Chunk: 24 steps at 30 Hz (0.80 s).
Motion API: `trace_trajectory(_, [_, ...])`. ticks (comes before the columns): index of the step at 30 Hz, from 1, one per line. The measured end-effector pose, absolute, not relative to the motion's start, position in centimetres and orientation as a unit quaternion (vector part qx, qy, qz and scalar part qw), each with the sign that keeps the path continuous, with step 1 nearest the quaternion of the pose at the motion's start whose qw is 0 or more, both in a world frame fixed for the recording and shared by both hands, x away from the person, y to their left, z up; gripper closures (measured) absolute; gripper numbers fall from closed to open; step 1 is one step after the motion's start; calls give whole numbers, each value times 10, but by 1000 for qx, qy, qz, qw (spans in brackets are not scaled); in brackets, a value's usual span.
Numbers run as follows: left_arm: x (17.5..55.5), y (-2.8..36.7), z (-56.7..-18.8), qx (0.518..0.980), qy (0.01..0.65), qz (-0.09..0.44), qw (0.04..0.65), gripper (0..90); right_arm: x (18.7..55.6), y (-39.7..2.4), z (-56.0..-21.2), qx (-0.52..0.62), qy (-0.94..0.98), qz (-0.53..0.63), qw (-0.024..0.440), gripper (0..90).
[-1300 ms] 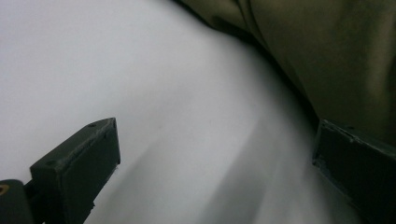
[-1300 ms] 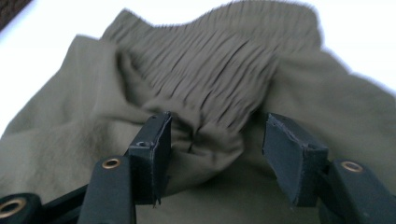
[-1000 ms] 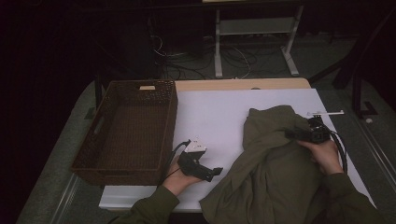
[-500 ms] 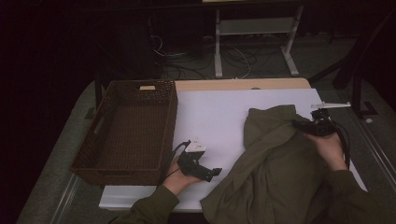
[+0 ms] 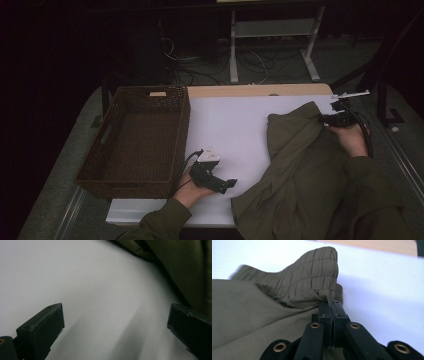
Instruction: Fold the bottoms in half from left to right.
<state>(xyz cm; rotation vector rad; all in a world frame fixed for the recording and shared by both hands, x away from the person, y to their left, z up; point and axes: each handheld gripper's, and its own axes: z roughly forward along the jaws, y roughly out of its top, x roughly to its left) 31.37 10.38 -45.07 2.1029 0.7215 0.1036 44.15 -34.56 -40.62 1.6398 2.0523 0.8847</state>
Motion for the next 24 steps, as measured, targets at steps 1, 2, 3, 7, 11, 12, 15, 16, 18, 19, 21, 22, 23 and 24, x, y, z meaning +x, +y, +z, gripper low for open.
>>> trace_trajectory(1, [314, 104, -451, 847, 292, 42, 443, 2, 444, -347, -410, 584, 727, 312, 181, 879])
trace_trajectory(2, [314, 104, -451, 847, 293, 42, 442, 2, 446, -348, -414, 589, 725, 308, 177, 879])
trace_trajectory(3, [314, 104, -451, 847, 293, 41, 442, 2, 447, -348, -418, 593, 724, 306, 173, 879])
trace_trajectory(7, [314, 104, -452, 848, 292, 38, 441, 2, 450, -348, -428, 598, 723, 301, 170, 877])
trace_trajectory(11, [314, 102, -454, 852, 287, 32, 436, 2, 450, -348, -430, 600, 722, 300, 172, 814])
trace_trajectory(12, [314, 102, -453, 851, 286, 31, 439, 2, 449, -348, -429, 600, 719, 303, 176, 771])
trace_trajectory(15, [314, 103, -452, 849, 284, 32, 445, 2, 443, -352, -422, 596, 708, 335, 178, 620])
trace_trajectory(16, [314, 103, -452, 848, 285, 31, 445, 3, 440, -354, -420, 595, 703, 345, 181, 595])
trace_trajectory(18, [314, 103, -452, 849, 284, 30, 445, 2, 434, -355, -416, 589, 700, 363, 176, 537])
trace_trajectory(19, [313, 103, -452, 849, 284, 29, 445, 3, 430, -355, -413, 585, 701, 367, 179, 512])
trace_trajectory(21, [313, 103, -452, 850, 284, 26, 444, 2, 422, -353, -409, 572, 705, 380, 176, 485])
trace_trajectory(22, [313, 103, -452, 849, 285, 24, 444, 2, 418, -351, -407, 566, 710, 381, 176, 471])
trace_trajectory(23, [313, 103, -451, 849, 286, 21, 443, 2, 414, -349, -406, 562, 712, 381, 180, 461])
trace_trajectory(24, [313, 103, -450, 848, 289, 17, 443, 2, 410, -347, -404, 558, 714, 382, 180, 455])
